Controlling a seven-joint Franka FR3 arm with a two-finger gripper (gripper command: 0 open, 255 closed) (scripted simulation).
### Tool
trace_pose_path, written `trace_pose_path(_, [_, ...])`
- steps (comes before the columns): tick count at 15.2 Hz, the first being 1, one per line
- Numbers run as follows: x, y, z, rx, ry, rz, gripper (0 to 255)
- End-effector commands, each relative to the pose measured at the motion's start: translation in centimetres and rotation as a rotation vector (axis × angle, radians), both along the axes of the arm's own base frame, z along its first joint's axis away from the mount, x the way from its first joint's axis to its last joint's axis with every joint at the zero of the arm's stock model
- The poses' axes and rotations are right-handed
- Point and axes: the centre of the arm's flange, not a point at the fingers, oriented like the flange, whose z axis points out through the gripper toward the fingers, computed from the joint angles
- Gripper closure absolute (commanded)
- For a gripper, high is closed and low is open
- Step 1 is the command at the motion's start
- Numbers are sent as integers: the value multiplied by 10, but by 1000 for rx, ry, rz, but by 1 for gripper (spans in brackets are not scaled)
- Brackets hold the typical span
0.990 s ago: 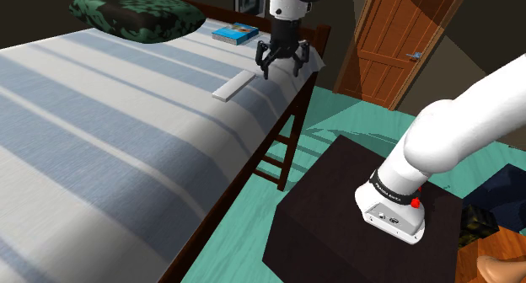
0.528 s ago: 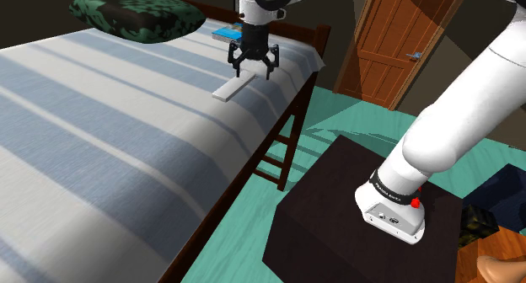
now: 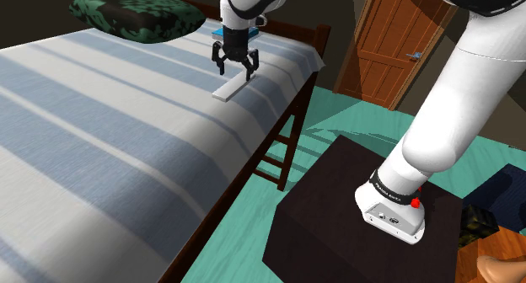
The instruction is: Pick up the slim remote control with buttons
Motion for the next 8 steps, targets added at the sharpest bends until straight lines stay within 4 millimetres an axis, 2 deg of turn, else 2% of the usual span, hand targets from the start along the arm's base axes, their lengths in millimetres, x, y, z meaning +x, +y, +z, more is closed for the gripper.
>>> trace_pose_path(1, [0,0,-11,0,-1,-5,0])
trace_pose_path(4, [0,0,-26,0,-1,-5,0])
trace_pose_path(6, [0,0,-30,0,-1,-5,0])
trace_pose_path(7, [0,0,-29,0,-1,-5,255])
trace_pose_path(8, [0,0,-29,0,-1,-5,255])
